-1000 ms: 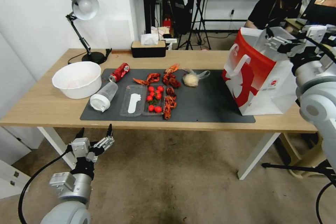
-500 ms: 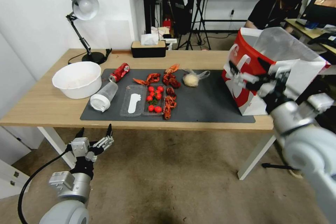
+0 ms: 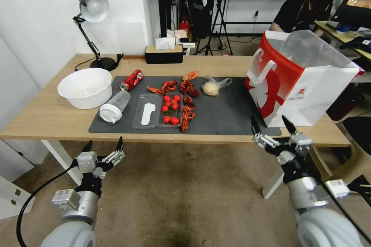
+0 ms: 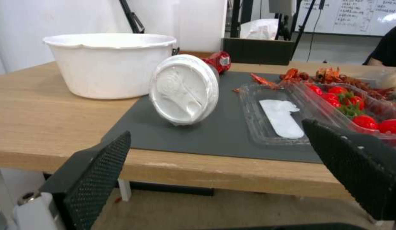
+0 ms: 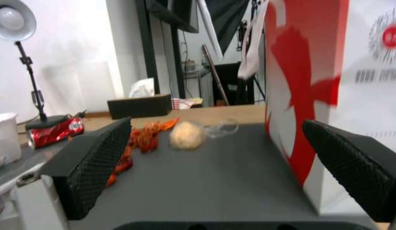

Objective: Pick up the trash from the table and place it into the takeout bag.

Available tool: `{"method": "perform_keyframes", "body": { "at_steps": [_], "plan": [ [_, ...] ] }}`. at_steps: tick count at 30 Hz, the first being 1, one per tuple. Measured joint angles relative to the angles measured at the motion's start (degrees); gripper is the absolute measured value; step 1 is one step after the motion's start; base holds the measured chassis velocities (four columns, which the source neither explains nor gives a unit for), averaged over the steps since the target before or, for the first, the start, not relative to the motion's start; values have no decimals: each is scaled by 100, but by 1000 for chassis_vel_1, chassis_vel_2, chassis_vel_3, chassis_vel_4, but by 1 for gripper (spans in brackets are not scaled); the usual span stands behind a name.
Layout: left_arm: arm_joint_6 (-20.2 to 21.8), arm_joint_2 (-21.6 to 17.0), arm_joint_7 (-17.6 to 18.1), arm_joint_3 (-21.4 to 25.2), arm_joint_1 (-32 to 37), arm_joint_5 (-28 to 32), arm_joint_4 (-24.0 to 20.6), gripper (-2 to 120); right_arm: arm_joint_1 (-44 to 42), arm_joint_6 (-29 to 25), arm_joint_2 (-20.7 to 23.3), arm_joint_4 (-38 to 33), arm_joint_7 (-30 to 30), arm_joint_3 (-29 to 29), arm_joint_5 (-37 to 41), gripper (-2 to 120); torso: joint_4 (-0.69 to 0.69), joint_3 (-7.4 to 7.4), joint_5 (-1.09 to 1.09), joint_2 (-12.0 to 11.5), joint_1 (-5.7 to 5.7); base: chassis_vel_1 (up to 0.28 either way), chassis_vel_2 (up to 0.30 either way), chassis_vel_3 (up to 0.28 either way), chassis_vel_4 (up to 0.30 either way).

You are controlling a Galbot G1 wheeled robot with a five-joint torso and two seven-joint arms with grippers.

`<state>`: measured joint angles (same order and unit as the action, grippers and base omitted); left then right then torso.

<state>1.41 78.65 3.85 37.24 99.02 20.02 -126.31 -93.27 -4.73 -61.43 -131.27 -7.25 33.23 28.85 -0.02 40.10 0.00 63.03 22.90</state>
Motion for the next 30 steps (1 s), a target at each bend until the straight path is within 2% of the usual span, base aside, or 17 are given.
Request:
{"method": "perform_keyframes", "body": {
  "at_steps": [9,21,30],
  "plan": [
    [-103,-80,-2,-2,34,76,35,100,-511,-731,-612,389,258,-345,-605,100,2,0,0,0,0,0,0,0,0],
    [-138,-107,0,-18,32,95,47,100,-841,-936,-987,477,265,-525,-907,100,2,1,0,-1,2,0,0,0,0],
    [-139,-74,2,-13,48,81,23,100,-776,-904,-986,492,259,-627,-956,100,1,1,0,-1,2,0,0,0,0]
  ]
}}
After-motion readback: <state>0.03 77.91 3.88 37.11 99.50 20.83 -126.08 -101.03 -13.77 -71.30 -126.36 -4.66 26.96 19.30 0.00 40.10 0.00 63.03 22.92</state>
